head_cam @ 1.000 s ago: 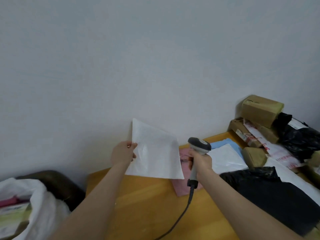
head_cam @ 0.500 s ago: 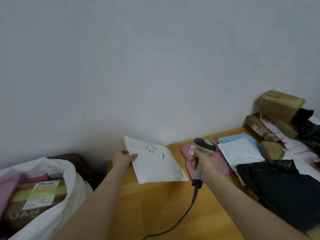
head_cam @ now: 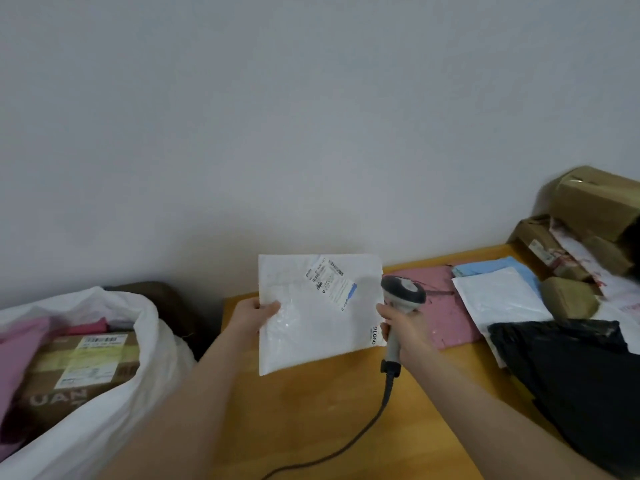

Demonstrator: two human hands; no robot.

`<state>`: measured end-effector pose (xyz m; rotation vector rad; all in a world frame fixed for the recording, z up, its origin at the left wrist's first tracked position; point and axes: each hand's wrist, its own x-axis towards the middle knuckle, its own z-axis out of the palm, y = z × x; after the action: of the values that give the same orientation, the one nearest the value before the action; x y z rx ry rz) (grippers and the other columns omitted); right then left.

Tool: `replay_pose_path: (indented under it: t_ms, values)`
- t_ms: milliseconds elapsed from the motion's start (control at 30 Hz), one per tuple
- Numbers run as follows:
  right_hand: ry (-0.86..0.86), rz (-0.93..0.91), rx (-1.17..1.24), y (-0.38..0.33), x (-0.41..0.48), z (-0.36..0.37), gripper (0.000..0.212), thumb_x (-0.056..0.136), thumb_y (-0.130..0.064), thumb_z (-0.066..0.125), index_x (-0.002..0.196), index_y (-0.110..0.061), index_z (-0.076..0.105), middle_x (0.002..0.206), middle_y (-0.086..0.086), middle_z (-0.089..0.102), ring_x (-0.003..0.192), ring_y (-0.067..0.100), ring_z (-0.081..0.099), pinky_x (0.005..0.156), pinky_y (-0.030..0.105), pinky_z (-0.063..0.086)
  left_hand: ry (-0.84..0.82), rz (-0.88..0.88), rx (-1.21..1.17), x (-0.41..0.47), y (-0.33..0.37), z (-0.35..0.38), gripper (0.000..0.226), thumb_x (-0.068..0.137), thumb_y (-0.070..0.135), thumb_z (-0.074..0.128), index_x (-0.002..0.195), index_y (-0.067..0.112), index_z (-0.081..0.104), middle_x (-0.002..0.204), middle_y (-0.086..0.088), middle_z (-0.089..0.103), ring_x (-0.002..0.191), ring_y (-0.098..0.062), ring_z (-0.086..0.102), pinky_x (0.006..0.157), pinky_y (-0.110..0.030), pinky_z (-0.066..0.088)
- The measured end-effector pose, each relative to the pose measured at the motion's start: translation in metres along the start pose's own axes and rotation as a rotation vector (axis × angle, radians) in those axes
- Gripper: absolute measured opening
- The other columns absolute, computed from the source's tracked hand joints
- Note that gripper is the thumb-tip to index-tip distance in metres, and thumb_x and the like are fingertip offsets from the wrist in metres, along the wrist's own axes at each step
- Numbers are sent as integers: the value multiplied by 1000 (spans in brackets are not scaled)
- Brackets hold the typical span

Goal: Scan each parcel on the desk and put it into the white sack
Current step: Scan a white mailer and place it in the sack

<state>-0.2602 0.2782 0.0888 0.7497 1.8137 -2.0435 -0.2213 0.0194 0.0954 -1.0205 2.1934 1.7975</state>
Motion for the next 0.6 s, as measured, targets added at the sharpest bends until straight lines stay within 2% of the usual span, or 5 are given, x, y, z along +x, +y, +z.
replay_pose_path:
  t_ms: [200,333,433,533,600]
  values:
    - [-94,-228,-82,-49,1,17,22,78,-4,74,95,-4,59,77,7,62,67,17,59,61,26,52,-250,113,211,-5,55,-32,43,83,24,73,118,3,61,113,-15,68,103,-31,65,95,-50,49]
    - [-192,-237,-236,-65,7,24,20,73,-2,76,86,-4,61,68,7,63,56,16,55,53,27,48,-309,191,276,-21,91,-31,65,56,41,81,109,5,65,110,-15,68,102,-31,65,92,-47,52]
    - [-147,-226,-314,-63,9,26,17,72,-6,76,79,-8,60,71,9,65,63,23,59,65,34,52,-281,263,338,-28,101,-29,50,69,35,80,108,5,67,102,-10,70,96,-27,67,85,-39,54]
    - [-94,-230,-291,-62,9,30,19,71,-10,76,75,-10,58,71,11,64,65,26,58,64,36,50,11,445,423,-28,99,-22,20,86,22,69,105,15,68,103,-3,68,99,-23,63,89,-36,50]
    - [-76,-220,-254,-67,7,32,19,71,-11,76,78,-11,58,75,11,66,69,28,62,68,40,55,375,523,400,-22,85,-20,45,83,26,72,126,17,58,123,-3,59,113,-21,55,99,-38,44]
